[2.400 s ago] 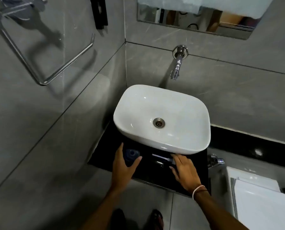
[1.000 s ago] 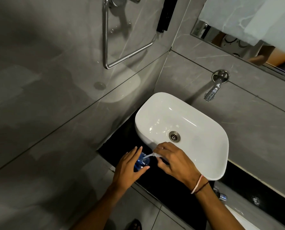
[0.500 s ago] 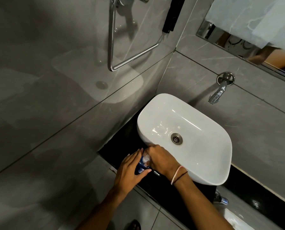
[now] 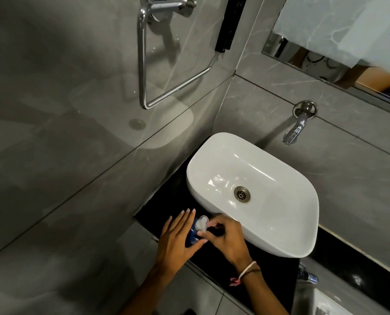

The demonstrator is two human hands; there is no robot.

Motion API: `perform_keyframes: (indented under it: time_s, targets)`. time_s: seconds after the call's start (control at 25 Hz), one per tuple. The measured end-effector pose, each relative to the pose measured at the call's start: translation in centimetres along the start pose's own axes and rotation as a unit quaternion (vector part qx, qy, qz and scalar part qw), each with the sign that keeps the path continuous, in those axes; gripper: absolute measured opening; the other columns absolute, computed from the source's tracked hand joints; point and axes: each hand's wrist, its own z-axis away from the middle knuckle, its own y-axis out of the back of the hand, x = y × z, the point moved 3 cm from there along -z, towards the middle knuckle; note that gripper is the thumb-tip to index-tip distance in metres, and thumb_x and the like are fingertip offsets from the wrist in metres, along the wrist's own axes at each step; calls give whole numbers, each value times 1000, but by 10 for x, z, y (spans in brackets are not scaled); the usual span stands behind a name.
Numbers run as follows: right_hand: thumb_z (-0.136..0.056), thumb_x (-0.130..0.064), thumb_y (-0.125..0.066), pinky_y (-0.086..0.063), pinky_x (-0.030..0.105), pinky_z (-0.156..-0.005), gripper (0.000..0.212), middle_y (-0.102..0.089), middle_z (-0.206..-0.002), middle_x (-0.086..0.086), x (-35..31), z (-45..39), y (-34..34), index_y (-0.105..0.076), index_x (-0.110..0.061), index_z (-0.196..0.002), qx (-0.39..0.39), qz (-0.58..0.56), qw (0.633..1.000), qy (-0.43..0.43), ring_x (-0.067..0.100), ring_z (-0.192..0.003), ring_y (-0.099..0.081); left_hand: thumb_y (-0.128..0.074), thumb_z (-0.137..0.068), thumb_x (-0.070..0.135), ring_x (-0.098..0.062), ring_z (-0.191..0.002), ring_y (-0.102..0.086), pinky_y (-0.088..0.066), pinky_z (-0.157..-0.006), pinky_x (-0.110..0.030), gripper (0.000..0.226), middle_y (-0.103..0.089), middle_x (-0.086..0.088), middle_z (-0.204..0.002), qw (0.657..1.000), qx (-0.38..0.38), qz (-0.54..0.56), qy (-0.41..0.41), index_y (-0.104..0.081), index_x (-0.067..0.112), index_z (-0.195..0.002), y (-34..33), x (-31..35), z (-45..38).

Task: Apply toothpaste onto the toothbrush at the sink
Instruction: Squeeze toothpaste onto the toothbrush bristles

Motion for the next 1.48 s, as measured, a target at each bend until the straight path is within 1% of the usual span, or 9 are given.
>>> perform_keyframes:
  time_s: [0.2, 0.32, 0.48, 0.64, 0.8, 0.96, 1.12, 1.24, 1.48]
  targets:
    - [-76, -22, -90, -50, 27, -108, 46, -68, -127, -12, 8, 7, -13, -73, -33, -117, 15, -44, 998, 38, 1, -122, -61, -72, -80, 50, -23, -137, -44, -37, -113, -47, 77, -50, -7, -147, 1000, -19, 1, -5, -48, 14, -143, -3, -4, -2]
    - [-66, -30, -96, -58, 35, -91, 32, -73, -103, -6, 8, 2, -11, -72, -22, -87, 50, -21, 998, 21, 7, -100, -69, -77, -78, 46, -23, -138, -44, -37, -112, -49, 77, -50, -8, -147, 999, -19, 26, -1, -49, 14, -142, -2, -5, -1]
    - [-79, -31, -86, -49, 19, -104, 49, -66, -124, -16, 6, 2, -12, -67, -31, -125, -7, 3, 997, 76, 1, -120, -60, -80, -75, 39, -26, -136, -46, -42, -108, -54, 76, -52, -10, -145, 999, -18, 29, 1, -51, 13, -140, -2, -4, -2]
    - [-67, -37, -94, -51, 14, -81, 36, -69, -94, -17, 1, -5, -13, -67, -34, -91, 26, -9, 999, 45, 3, -94, -65, -82, -74, 41, -26, -136, -46, -42, -108, -52, 78, -53, -10, -144, 1000, -21, 16, -4, -52, 10, -139, -4, -5, -1]
    - [-73, -29, -90, -52, 17, -95, 48, -69, -115, -18, 7, -2, -17, -70, -29, -116, 0, -39, 997, 61, 6, -111, -66, -82, -75, 39, -26, -136, -46, -42, -108, -53, 77, -52, -10, -145, 1000, -24, 16, -2, -51, 10, -140, -2, -4, -1]
    - [-66, -41, -93, -55, 23, -78, 41, -70, -92, -7, 9, -5, -15, -63, -25, -89, 34, -1, 999, 34, 8, -89, -66, -82, -75, 38, -26, -136, -45, -41, -108, -53, 77, -52, -9, -145, 999, -28, 19, 1, -50, 13, -141, -1, -4, -2]
    - [-76, -25, -89, -53, 30, -103, 39, -69, -122, -8, 5, -2, -16, -71, -28, -112, 14, -31, 997, 75, 5, -116, -64, -82, -74, 42, -26, -136, -45, -42, -107, -54, 80, -52, -10, -145, 999, -33, 12, 2, -50, 12, -141, 0, -4, -2]
    - [-67, -27, -96, -58, 34, -91, 36, -73, -106, -3, 6, -4, -13, -68, -20, -89, 41, -45, 997, 53, 9, -101, -69, -78, -76, 50, -26, -136, -46, -43, -107, -52, 80, -54, -10, -144, 999, -31, 1, -6, -51, 13, -141, 1, -4, -2]
    - [-76, -16, -90, -53, 27, -100, 33, -70, -120, -3, 5, -7, -11, -75, -15, -106, -11, -10, 997, 76, 3, -113, -65, -67, -78, 60, -25, -136, -46, -43, -107, -51, 79, -54, -9, -144, 1000, -28, -3, -1, -51, 14, -141, 4, -1, -3]
